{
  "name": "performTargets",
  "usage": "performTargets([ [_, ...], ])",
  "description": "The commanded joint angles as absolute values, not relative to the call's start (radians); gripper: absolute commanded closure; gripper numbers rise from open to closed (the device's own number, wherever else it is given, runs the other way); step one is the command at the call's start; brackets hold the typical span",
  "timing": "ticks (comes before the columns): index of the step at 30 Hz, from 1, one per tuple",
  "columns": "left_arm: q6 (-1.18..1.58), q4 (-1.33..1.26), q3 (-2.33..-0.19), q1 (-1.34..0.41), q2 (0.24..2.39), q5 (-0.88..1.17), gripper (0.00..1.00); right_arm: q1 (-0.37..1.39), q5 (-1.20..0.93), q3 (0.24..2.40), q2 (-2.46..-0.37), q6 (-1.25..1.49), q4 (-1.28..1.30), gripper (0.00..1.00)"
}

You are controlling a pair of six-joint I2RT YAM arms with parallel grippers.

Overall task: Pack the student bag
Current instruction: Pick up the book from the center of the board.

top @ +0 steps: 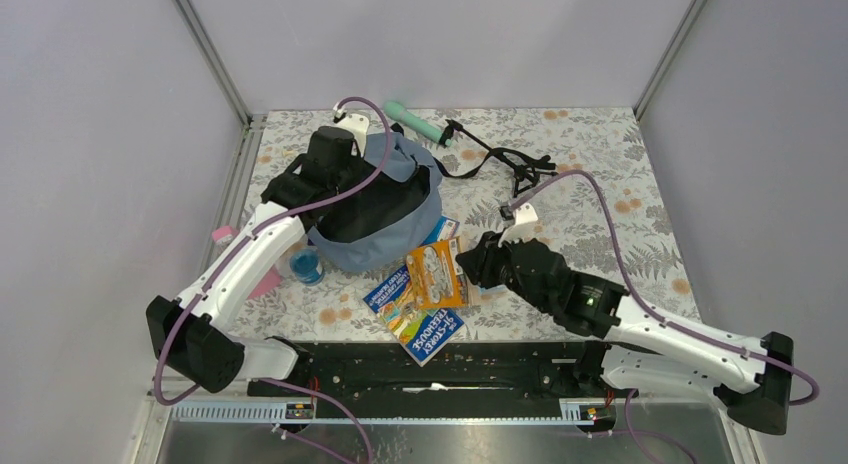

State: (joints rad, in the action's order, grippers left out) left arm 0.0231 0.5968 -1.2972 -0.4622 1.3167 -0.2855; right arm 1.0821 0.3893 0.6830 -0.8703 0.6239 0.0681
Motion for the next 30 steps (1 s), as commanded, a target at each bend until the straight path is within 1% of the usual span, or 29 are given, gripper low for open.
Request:
performTargets([
  [1,0.008,0.564,-1.297,-0.454,1.326,-0.411,1.00,1.091,0.301,0.914,-0.868,0.473,0.285,1.00],
  [4,-0.016,0.569,-1.300,-0.453,1.321,-0.414,1.00,1.090,0.225,1.065,-0.931,0.429,0.444,1.00],
  [8,-0.011,0.572,-1.303,-0.453,1.316,-0.391,1.00,1.089,0.091,1.290,-1.080,0.379,0.686,1.00],
  [11,-0.011,0.573,-1.304,-0.453,1.312,-0.388,1.00,1.090,0.031,1.369,-1.157,0.353,0.763,1.00],
  [17,-0.009,0.574,-1.302,-0.452,1.304,-0.383,1.00,1.091,-0.045,1.435,-1.292,0.313,0.814,1.00],
  [22,-0.009,0.573,-1.303,-0.451,1.302,-0.379,1.00,1.097,-0.008,1.406,-1.347,0.287,0.763,1.00],
  [28,-0.009,0.574,-1.302,-0.449,1.301,-0.377,1.00,1.108,-0.020,1.378,-1.396,0.275,0.722,1.00],
  [30,-0.009,0.574,-1.303,-0.449,1.299,-0.377,1.00,1.113,-0.016,1.374,-1.409,0.268,0.721,0.94],
])
